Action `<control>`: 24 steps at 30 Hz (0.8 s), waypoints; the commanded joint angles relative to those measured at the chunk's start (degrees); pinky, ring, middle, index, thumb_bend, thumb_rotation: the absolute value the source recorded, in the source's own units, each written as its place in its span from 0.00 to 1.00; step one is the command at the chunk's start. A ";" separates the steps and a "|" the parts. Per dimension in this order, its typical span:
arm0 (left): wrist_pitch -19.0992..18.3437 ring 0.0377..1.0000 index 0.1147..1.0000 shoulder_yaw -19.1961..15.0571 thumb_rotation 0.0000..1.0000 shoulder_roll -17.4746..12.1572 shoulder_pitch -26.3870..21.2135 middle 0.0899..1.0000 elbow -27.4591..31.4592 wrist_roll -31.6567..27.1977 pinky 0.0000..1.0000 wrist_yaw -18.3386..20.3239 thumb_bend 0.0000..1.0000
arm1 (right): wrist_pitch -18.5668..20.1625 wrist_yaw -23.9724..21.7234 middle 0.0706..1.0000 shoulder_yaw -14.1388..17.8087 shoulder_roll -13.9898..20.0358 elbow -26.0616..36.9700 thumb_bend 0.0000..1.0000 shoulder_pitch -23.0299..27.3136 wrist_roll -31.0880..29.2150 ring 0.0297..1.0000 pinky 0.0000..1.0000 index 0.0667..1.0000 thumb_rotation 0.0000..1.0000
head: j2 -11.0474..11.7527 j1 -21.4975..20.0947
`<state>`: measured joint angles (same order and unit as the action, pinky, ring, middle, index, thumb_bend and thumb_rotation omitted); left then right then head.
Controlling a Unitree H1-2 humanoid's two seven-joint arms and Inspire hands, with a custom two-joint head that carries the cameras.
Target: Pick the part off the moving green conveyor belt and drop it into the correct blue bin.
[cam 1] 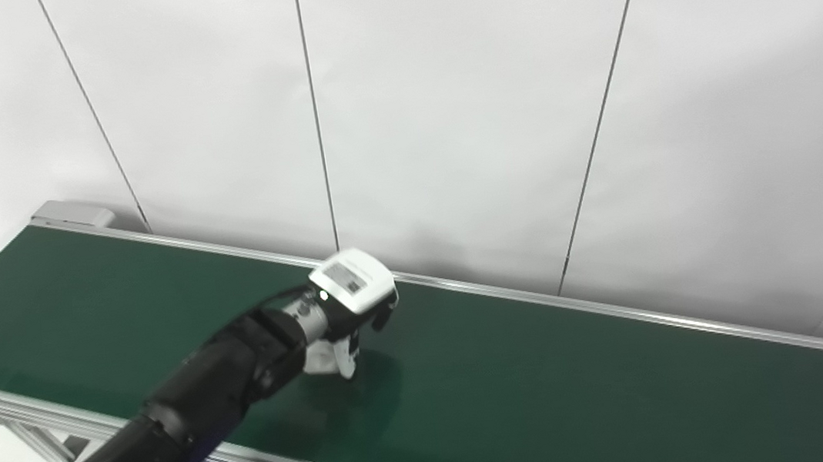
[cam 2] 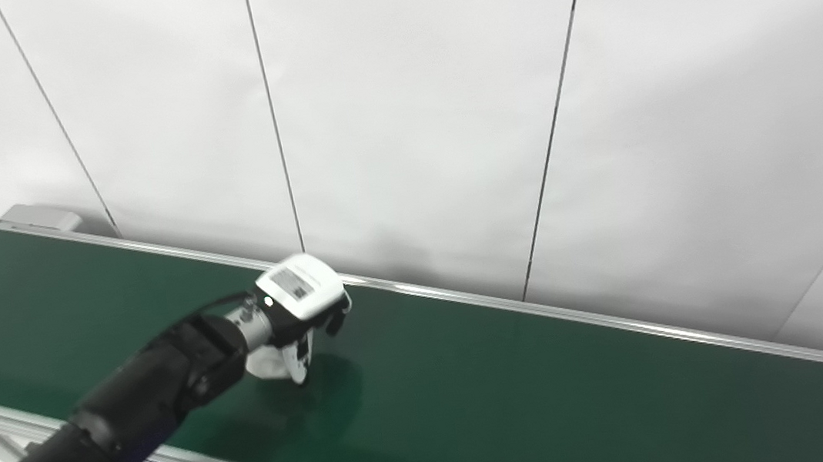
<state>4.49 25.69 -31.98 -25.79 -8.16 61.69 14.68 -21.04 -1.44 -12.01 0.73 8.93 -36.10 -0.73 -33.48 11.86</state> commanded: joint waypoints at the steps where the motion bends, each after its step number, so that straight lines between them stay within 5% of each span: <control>1: 0.31 0.27 0.44 -2.83 0.00 -2.21 -1.91 0.35 5.81 -2.65 0.23 1.12 0.52 | 0.23 -0.74 1.00 -0.18 -0.03 2.17 0.92 -0.29 -0.01 1.00 0.99 1.00 0.99 | -0.19 0.13; 5: 0.22 0.36 0.46 -6.41 0.00 -3.07 -0.81 0.41 14.14 -6.41 0.34 4.21 0.51 | 0.83 -0.91 1.00 -0.19 0.05 2.40 0.92 -0.23 -0.64 1.00 1.00 1.00 0.99 | -0.51 0.66; 17: -0.03 0.39 0.43 -14.70 0.00 -4.11 5.14 0.46 32.43 -14.49 0.36 12.35 0.50 | 1.99 -1.47 1.00 -0.17 0.97 4.24 0.87 -0.44 -1.47 1.00 1.00 1.00 1.00 | -2.74 2.22; 24: -7.11 0.34 0.47 -18.62 0.00 -1.43 10.10 0.43 45.29 -16.61 0.31 19.82 0.50 | 5.92 -1.98 1.00 0.75 2.50 9.37 0.87 -1.07 -2.94 1.00 1.00 1.00 1.00 | -9.34 7.88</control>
<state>-0.28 8.47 -33.60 -14.51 34.30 45.50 33.78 -15.83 -2.73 -11.70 2.56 15.43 -36.56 -2.81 -42.80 19.68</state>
